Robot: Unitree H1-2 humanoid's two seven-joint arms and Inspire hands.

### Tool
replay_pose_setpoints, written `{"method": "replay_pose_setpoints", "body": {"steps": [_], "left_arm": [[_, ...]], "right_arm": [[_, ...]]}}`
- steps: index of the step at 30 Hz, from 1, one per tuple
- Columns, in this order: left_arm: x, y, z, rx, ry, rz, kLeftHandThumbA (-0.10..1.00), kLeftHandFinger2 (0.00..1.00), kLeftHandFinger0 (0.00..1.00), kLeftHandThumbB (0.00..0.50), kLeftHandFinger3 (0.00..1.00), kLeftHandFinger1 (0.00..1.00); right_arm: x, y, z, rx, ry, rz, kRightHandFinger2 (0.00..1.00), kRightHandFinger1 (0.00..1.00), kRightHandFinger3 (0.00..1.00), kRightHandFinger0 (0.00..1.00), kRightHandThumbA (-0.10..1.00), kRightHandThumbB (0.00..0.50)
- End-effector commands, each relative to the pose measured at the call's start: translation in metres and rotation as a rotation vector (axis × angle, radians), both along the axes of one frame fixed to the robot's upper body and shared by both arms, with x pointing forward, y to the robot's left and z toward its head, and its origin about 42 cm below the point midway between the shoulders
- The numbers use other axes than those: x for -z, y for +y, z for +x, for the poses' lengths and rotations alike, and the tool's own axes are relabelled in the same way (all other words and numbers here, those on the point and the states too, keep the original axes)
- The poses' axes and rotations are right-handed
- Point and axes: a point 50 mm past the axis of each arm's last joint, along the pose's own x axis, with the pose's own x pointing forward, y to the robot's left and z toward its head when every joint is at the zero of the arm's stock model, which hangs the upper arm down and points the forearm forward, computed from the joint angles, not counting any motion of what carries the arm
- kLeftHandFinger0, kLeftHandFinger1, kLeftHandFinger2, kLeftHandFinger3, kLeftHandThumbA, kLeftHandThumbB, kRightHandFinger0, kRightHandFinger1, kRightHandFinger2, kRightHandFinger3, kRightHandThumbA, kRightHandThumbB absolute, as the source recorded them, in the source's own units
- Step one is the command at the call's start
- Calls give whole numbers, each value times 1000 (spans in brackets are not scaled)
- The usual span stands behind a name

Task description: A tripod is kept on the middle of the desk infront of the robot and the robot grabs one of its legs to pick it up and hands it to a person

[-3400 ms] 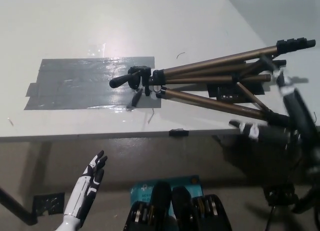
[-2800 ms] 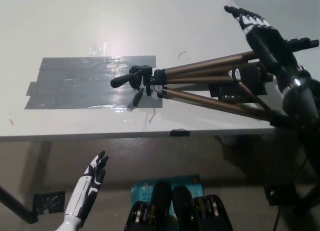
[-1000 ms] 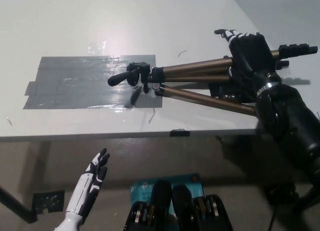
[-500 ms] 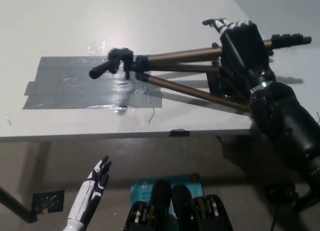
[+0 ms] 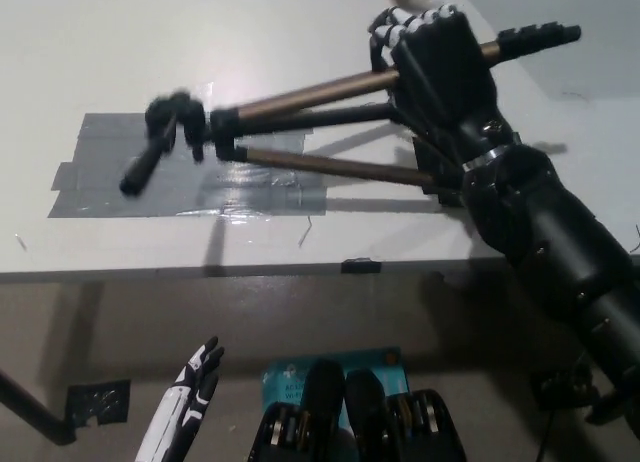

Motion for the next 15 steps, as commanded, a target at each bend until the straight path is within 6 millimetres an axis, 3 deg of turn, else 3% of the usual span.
{"method": "replay_pose_setpoints", "body": {"steps": [1, 4, 11, 15], "left_arm": [[-14, -1, 6, 22, -74, 4, 1000, 1000, 980, 76, 1000, 1000], [-13, -1, 4, 12, -50, 3, 1000, 1000, 1000, 103, 1000, 1000], [-20, 1, 11, 29, -74, 16, 1000, 1000, 1000, 86, 1000, 1000], [-21, 3, 12, 27, -73, 21, 1000, 1000, 985, 69, 1000, 1000]], "right_arm": [[-58, 17, 10, -54, -170, 32, 684, 236, 610, 0, -100, 202], [-58, 20, 18, -46, -145, 12, 720, 278, 755, 0, -100, 212], [-63, 26, 27, -16, -128, -12, 801, 385, 869, 0, -100, 192], [-64, 32, 27, -18, -134, -1, 784, 378, 848, 0, -100, 214]]}}
